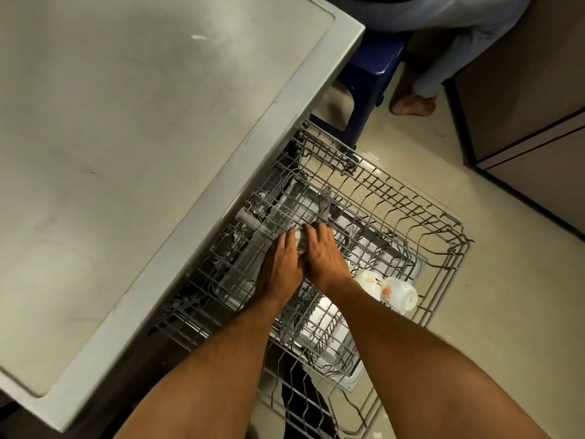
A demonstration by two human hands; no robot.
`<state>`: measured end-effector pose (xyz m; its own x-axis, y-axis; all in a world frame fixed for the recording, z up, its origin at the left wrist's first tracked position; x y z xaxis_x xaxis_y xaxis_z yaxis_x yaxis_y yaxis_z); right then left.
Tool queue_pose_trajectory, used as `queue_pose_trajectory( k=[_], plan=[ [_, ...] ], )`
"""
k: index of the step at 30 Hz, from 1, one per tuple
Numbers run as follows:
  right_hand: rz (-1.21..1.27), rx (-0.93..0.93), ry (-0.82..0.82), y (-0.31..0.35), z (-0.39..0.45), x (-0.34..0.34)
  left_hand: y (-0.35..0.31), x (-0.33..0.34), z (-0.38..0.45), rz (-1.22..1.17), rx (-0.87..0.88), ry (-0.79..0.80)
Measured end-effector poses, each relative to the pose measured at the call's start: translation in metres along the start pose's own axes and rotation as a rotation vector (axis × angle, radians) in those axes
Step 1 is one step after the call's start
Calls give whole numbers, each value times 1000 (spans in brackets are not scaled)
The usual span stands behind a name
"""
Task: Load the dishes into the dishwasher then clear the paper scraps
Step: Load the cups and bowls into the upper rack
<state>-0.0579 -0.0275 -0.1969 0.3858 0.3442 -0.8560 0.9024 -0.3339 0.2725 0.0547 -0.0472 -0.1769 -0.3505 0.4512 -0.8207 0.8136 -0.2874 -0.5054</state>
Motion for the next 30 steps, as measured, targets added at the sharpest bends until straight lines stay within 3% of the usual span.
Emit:
queue_pose_trajectory(
  k=[16,30],
  plan=[
    [45,16,-58,-9,-25,-6,-6,-2,-19,3,-20,-21],
    [-20,-5,-134,16,-94,-26,-18,-37,-93,-38,-52,20]
  ],
)
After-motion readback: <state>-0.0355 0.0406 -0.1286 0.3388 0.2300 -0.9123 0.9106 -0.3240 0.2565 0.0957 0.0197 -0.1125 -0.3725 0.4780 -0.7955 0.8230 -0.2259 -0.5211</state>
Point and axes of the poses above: each hand's wrist, its own z-axis towards the middle knuckle, its own x-axis out of the palm, y = z × x, the point moved 2 cm from there along z, towards the middle knuckle, and after that the axes turned 11 degrees about x, right-handed, at the moved point
